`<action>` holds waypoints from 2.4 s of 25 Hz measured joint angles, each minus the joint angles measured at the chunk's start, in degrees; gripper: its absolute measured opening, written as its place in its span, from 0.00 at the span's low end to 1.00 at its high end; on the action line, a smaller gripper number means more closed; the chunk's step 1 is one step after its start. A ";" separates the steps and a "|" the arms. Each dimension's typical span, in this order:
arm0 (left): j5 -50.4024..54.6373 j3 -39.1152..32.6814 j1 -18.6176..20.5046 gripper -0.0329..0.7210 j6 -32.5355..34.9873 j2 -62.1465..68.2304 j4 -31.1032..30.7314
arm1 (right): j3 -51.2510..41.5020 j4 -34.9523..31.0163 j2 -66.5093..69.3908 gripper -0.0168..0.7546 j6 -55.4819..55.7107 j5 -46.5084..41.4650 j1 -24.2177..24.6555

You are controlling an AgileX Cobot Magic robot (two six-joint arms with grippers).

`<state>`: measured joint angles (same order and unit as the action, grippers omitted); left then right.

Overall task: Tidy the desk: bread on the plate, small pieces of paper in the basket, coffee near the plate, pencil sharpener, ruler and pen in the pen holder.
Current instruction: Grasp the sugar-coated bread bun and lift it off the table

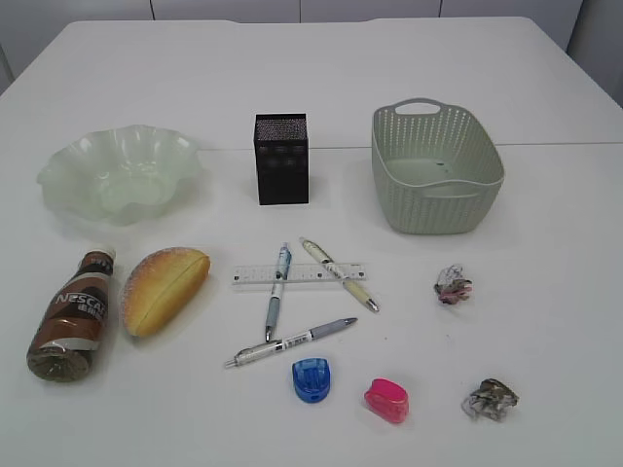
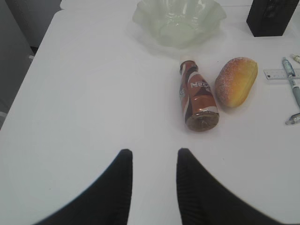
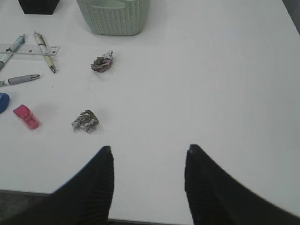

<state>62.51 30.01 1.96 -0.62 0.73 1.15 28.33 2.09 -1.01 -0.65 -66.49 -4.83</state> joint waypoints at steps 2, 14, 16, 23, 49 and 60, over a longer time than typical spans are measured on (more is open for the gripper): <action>0.00 0.00 0.00 0.36 0.00 0.00 0.00 | 0.00 0.00 0.00 0.49 0.00 0.00 0.00; 0.03 0.00 0.00 0.36 0.00 0.26 0.00 | 0.00 0.00 0.00 0.49 0.00 0.00 0.00; 0.68 0.43 0.00 0.36 0.00 1.00 0.00 | 0.00 -0.35 0.00 0.49 0.00 0.00 0.00; 2.89 11.14 0.00 0.36 0.00 14.19 1.05 | 0.00 -1.00 0.00 0.49 0.00 0.08 0.00; 9.23 48.50 -11.91 0.76 6.87 70.74 9.28 | 7.92 -4.78 36.05 0.49 11.29 0.45 0.00; 8.74 54.34 -16.15 0.76 6.87 92.13 5.66 | 15.08 -6.26 51.39 0.50 11.42 1.02 0.00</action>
<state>71.24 84.35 -14.20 6.25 92.86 6.81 43.40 -4.17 50.38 10.77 -65.47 -4.83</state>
